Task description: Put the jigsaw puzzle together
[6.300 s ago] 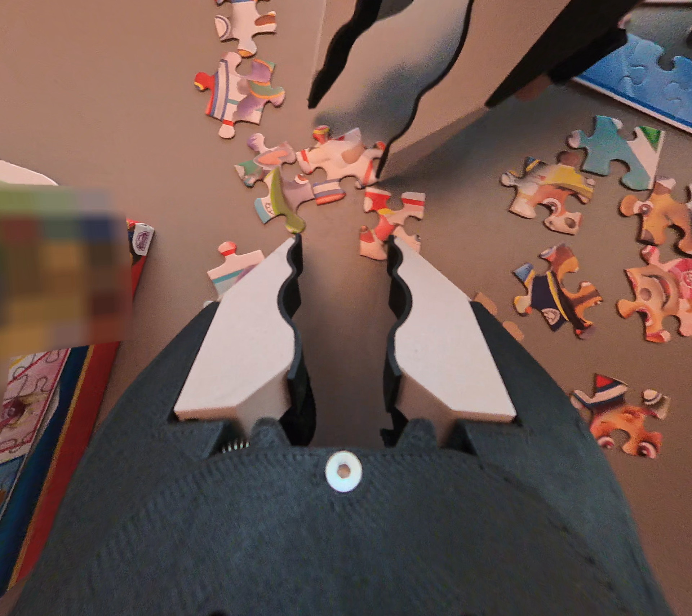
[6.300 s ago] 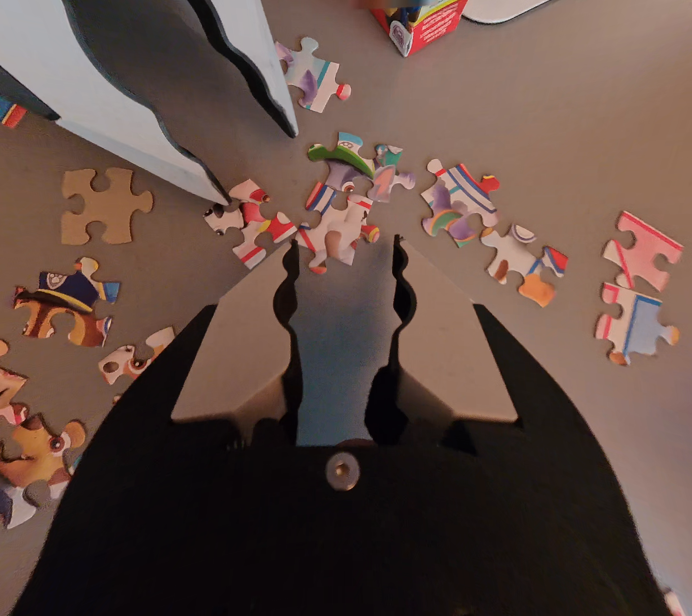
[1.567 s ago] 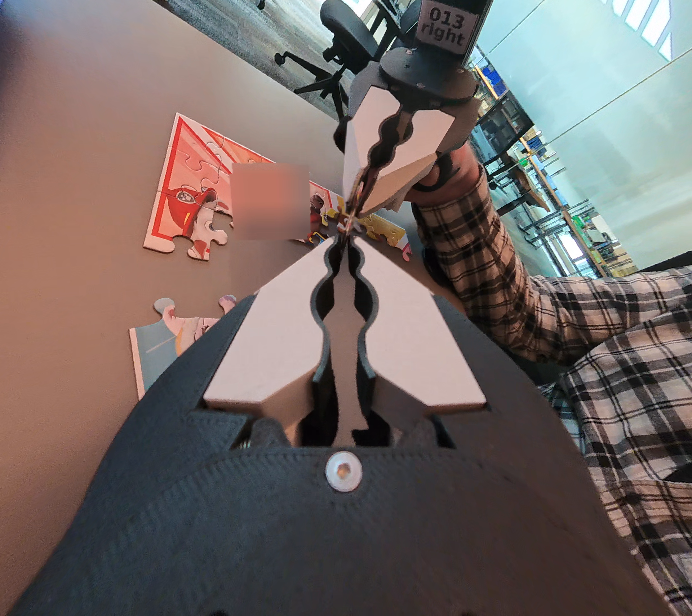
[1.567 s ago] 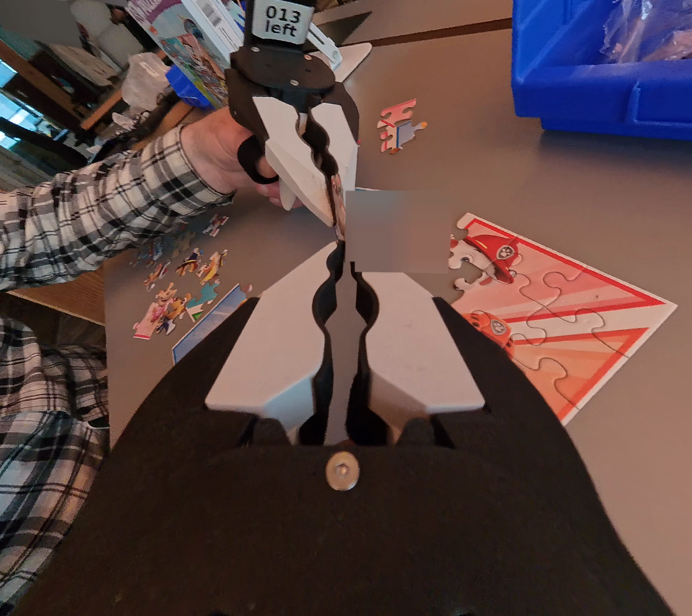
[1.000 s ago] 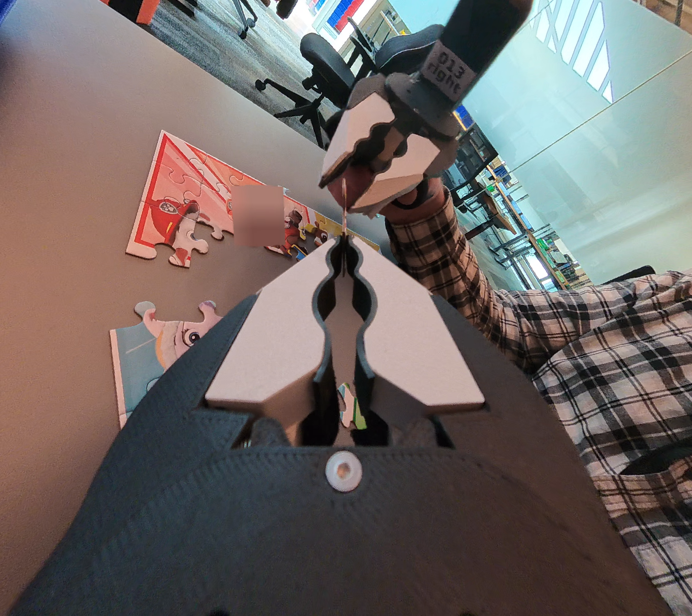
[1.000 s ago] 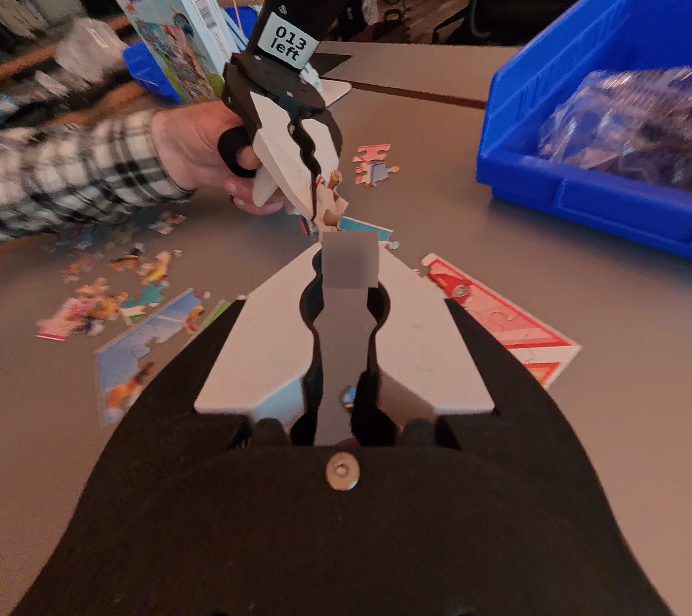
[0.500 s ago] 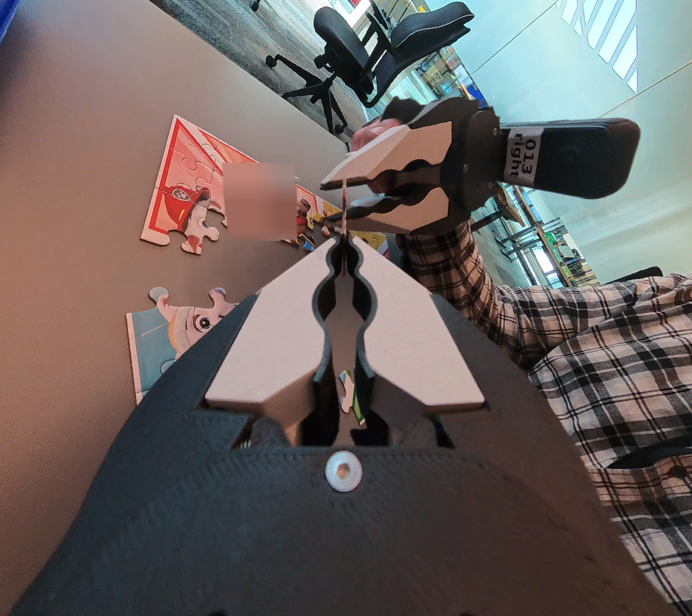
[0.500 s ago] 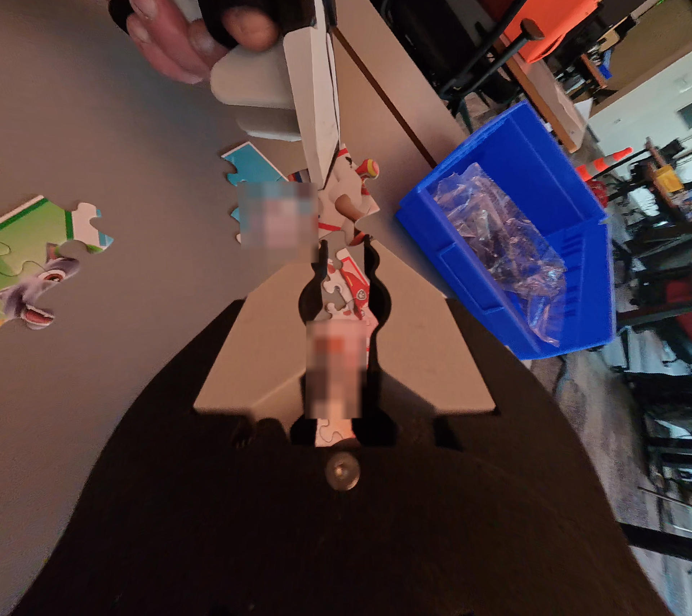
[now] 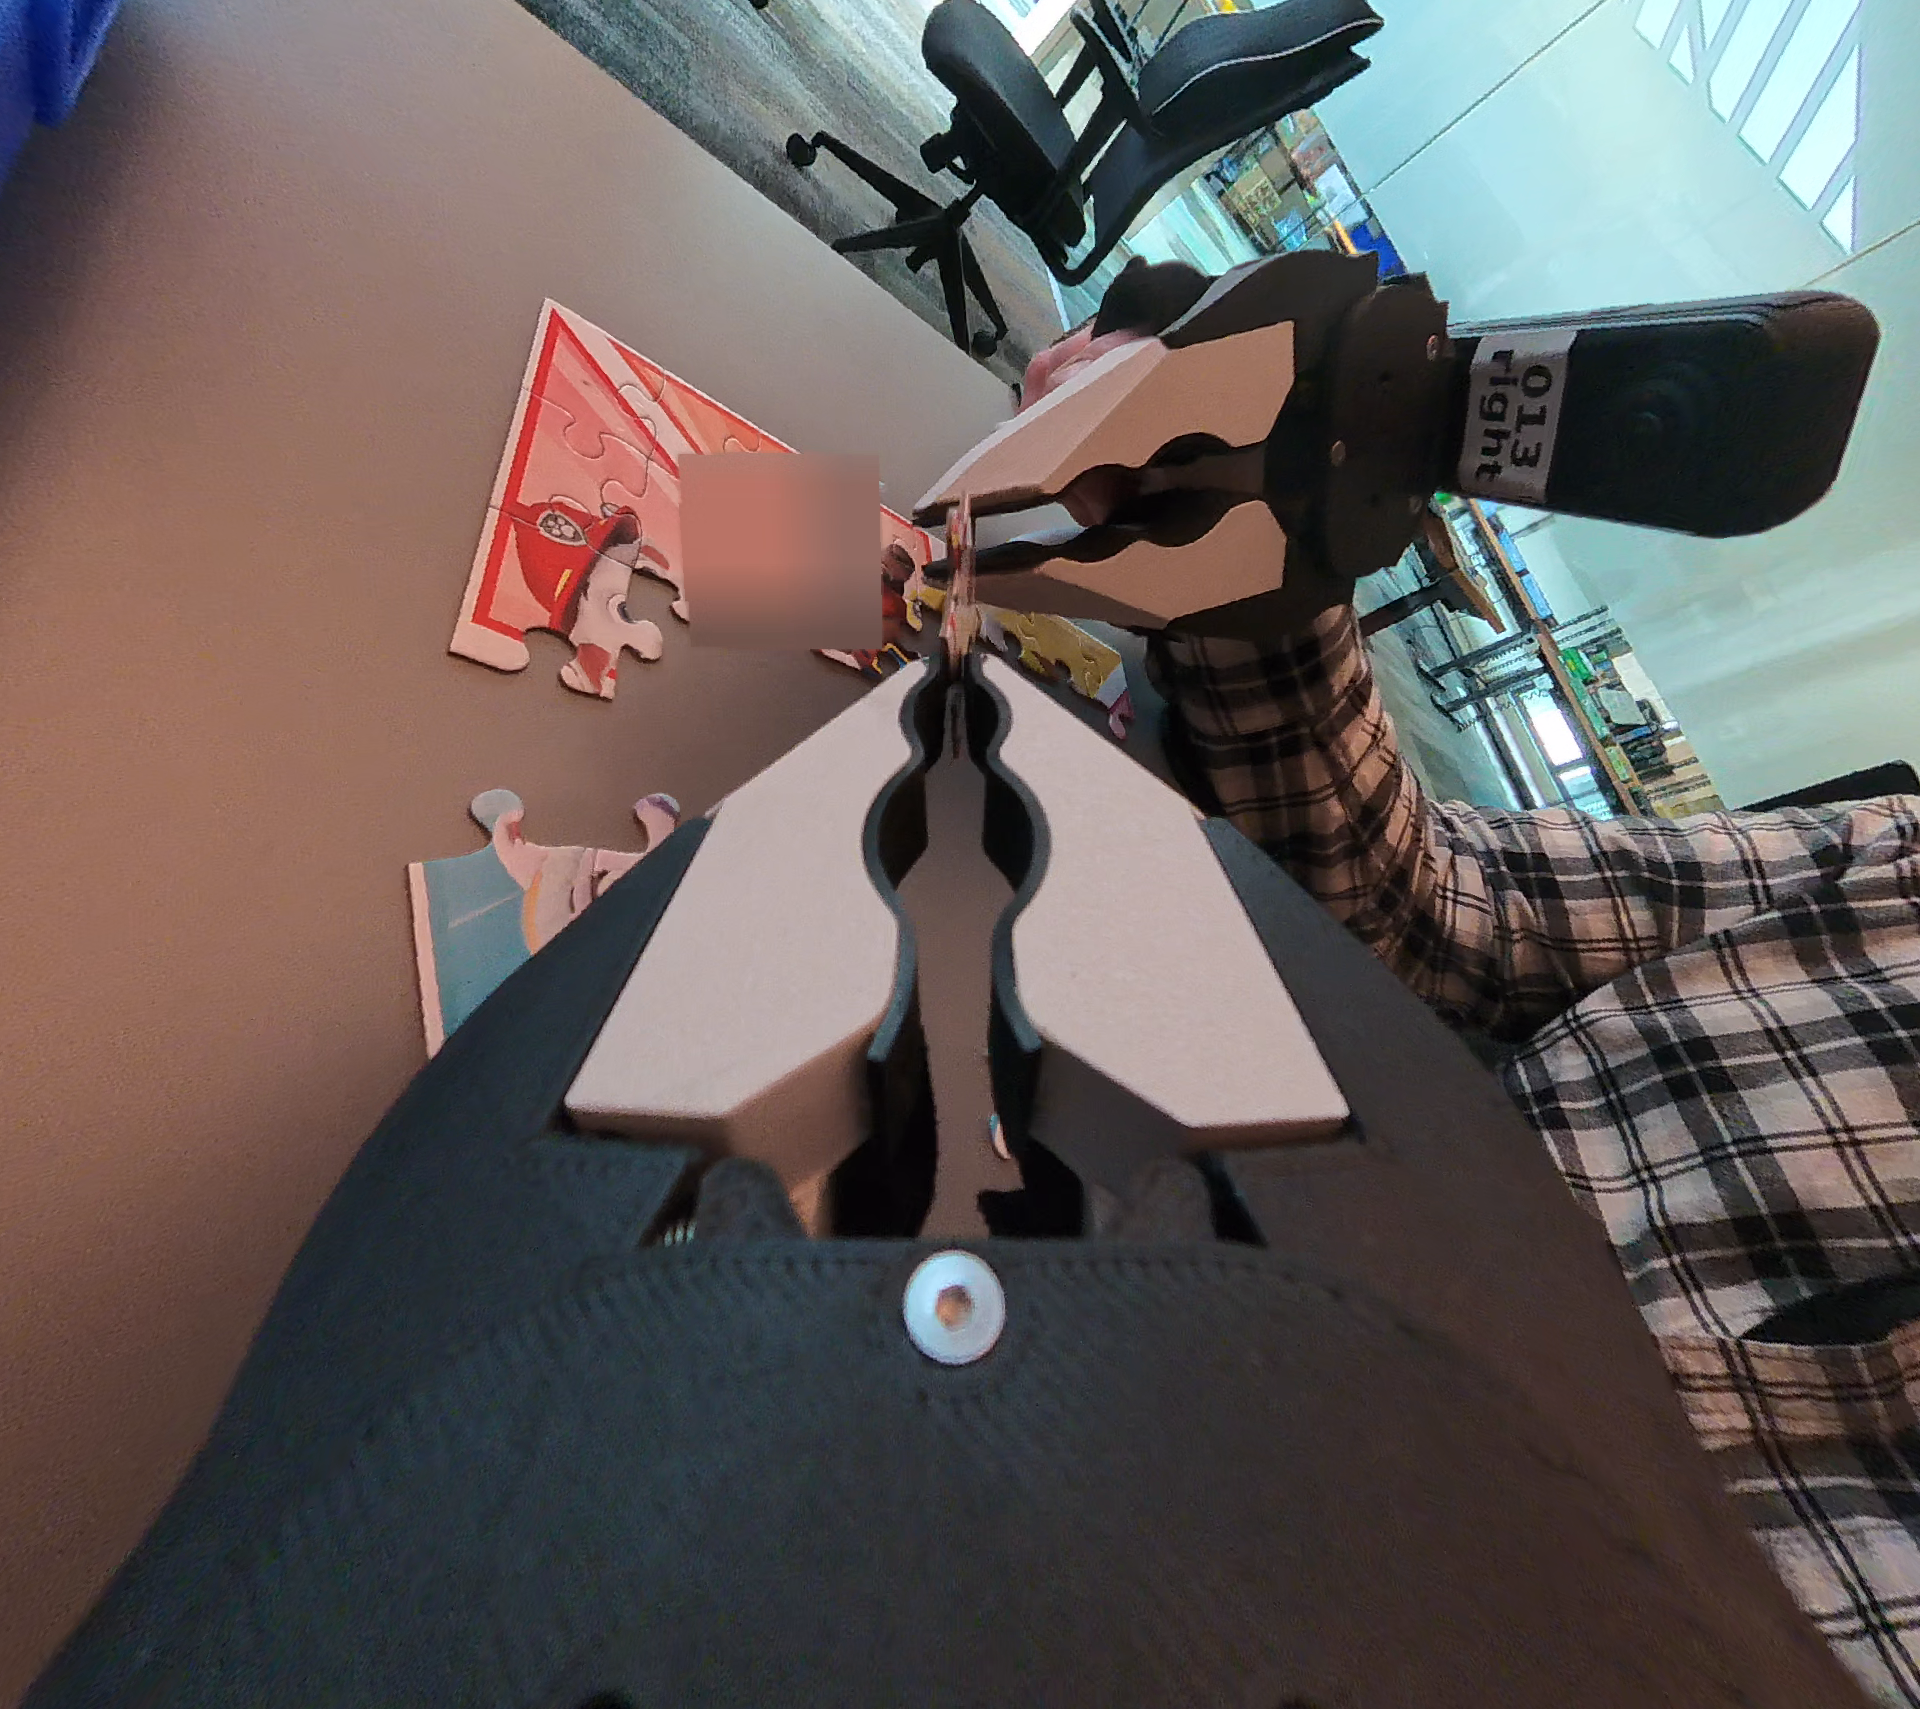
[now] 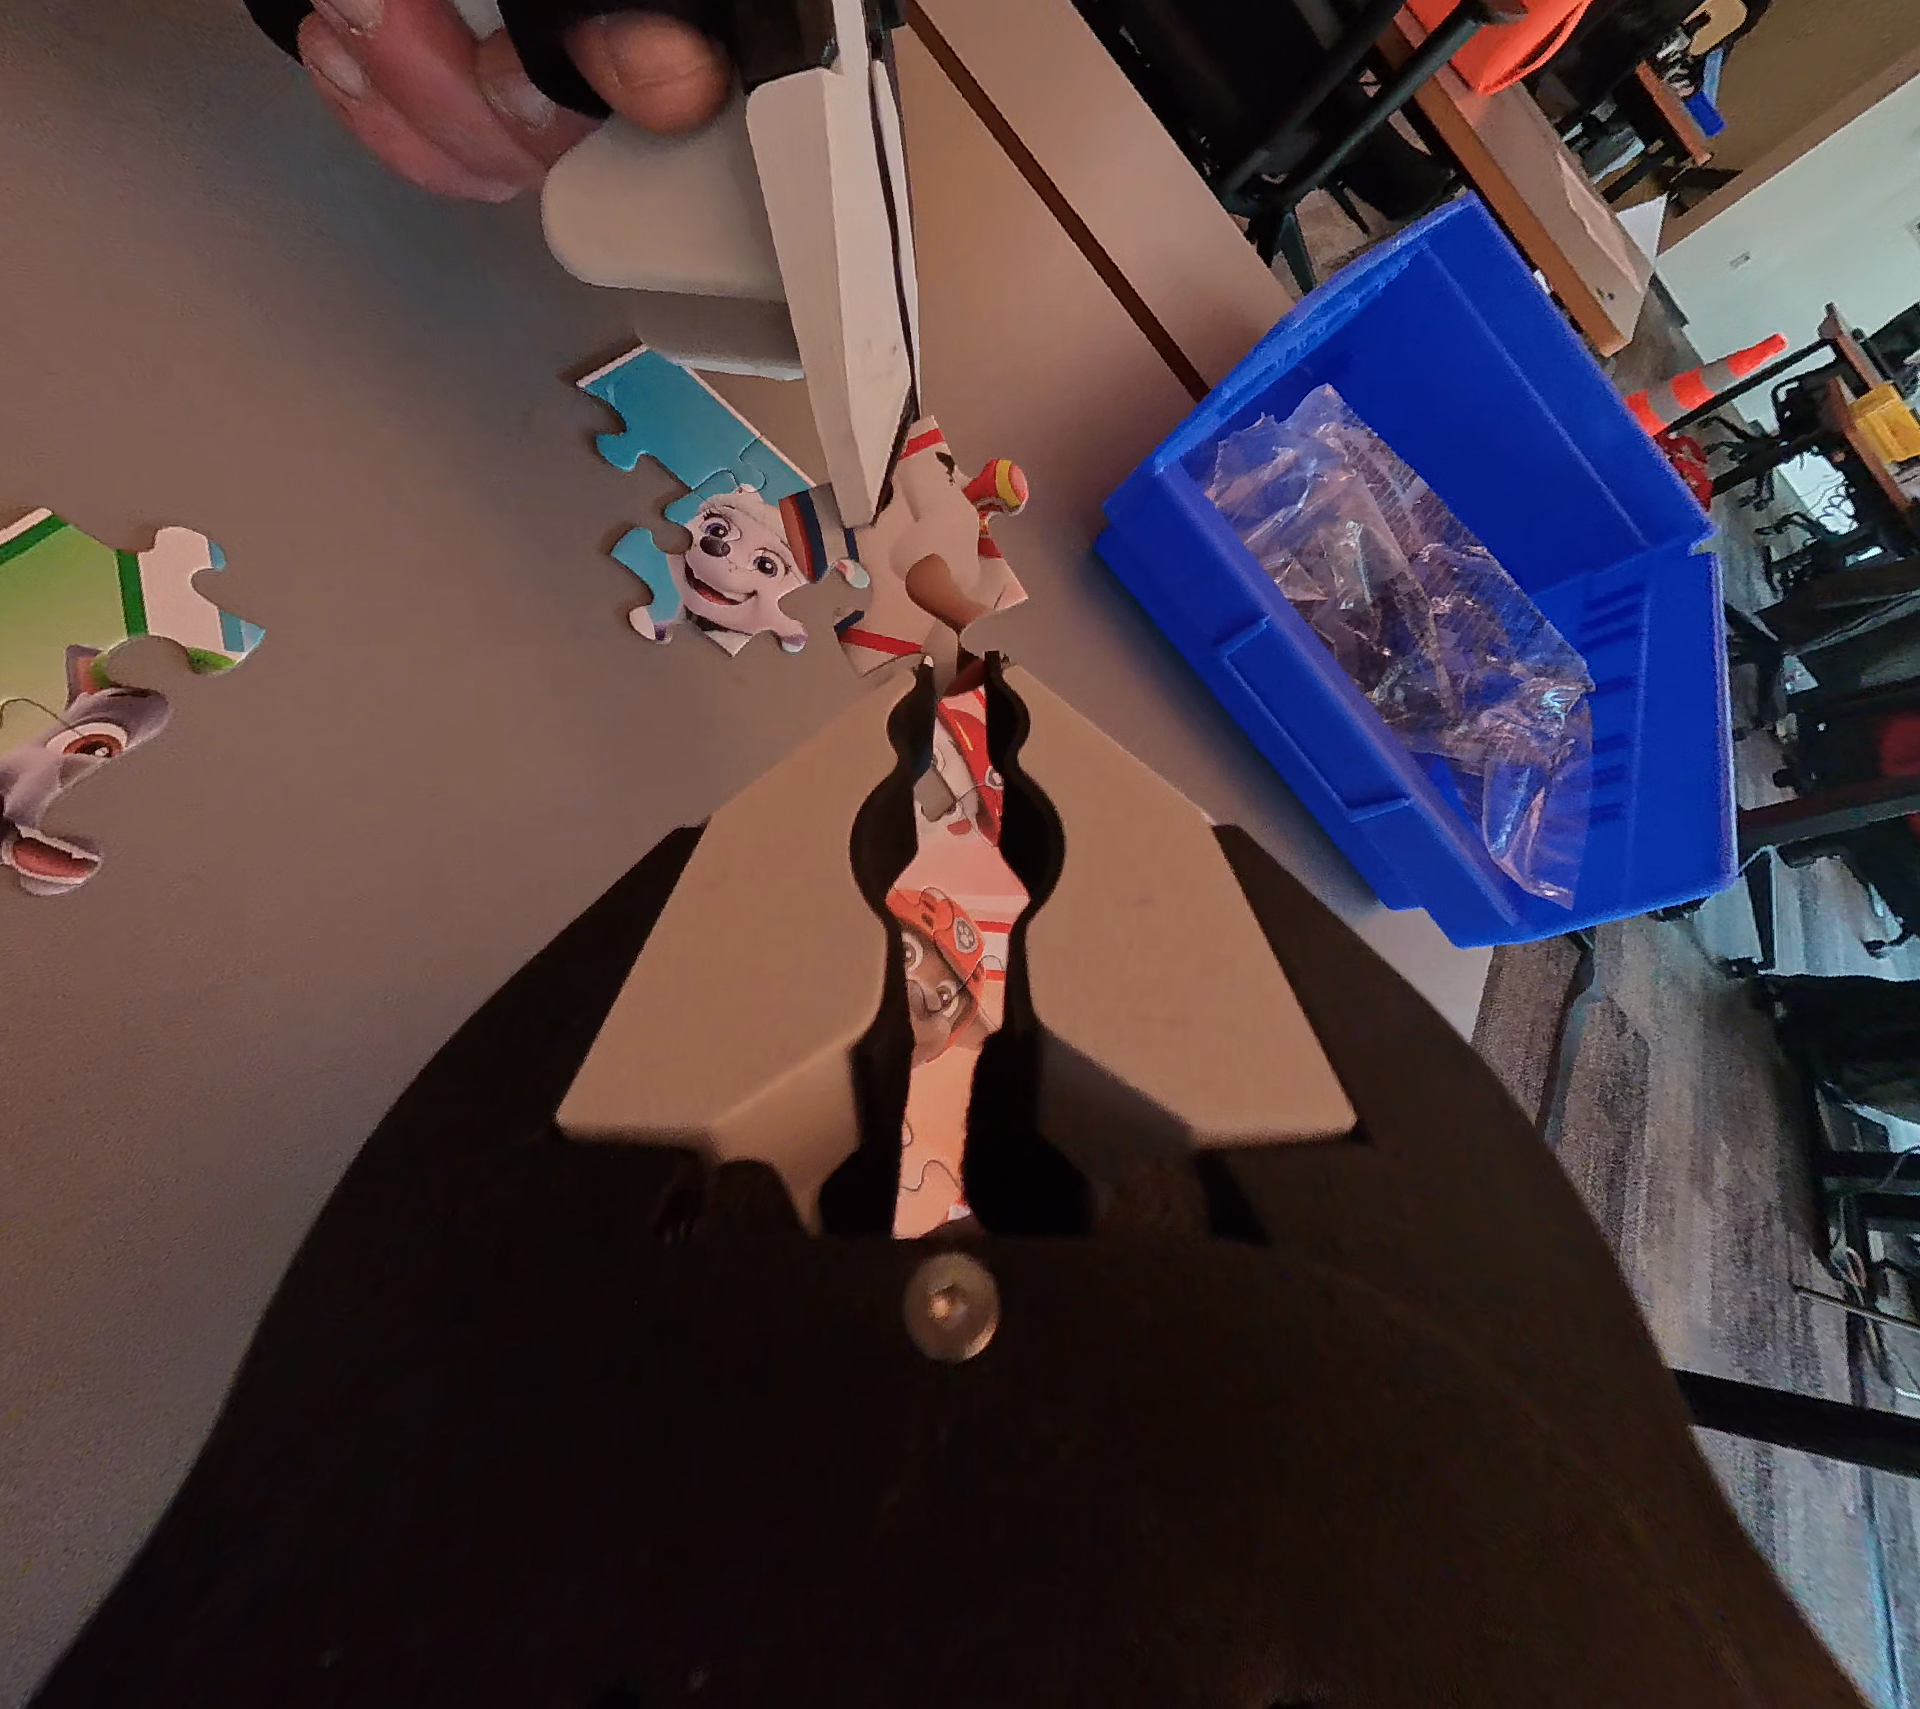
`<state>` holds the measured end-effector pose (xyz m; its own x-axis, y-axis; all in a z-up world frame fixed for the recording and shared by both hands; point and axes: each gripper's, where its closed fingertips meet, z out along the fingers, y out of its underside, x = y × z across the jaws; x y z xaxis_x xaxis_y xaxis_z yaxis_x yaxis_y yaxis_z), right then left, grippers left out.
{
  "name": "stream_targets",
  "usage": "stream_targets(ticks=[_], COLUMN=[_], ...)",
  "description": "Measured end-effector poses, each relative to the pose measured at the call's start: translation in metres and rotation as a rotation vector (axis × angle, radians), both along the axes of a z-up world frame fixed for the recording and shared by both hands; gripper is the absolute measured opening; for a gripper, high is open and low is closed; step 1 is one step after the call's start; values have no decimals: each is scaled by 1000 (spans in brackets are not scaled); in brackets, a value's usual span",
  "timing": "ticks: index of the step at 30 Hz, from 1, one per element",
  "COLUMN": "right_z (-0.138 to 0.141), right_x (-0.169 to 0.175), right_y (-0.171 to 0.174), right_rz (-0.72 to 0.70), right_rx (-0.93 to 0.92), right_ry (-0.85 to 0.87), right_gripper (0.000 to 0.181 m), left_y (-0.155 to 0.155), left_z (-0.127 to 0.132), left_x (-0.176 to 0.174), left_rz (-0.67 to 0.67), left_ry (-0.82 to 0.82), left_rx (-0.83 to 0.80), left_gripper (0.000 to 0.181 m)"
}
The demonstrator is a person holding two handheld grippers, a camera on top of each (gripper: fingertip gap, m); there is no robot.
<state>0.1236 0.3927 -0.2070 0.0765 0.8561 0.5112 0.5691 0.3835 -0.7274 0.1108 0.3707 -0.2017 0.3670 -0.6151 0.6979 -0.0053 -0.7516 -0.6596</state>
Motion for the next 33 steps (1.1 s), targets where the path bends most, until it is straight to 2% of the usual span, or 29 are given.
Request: stream_targets(ticks=[4, 8, 12, 18, 27, 33], right_z=[-1, -1, -2, -7, -6, -5], right_x=[1, 2, 4, 5, 7, 8], right_y=[1, 3, 5, 7, 8, 8], right_rz=[-4, -12, -20, -25, -26, -24], right_rx=[-12, -22, -26, -42, -66, -72], right_ry=[3, 9, 7, -5, 11, 21], right_gripper=[7, 7, 7, 7, 7, 7], left_y=[2, 2, -1, -8, -19, -31], left_z=[2, -3, -25, -65, -73, -73], left_x=[-8, -21, -35, -41, -59, -74], left_rz=[35, 69, 83, 24, -10, -23], left_ry=[-20, 42, 285, 597, 671, 663], left_rx=[13, 45, 115, 166, 139, 80], left_gripper=[10, 12, 20, 22, 0, 0])
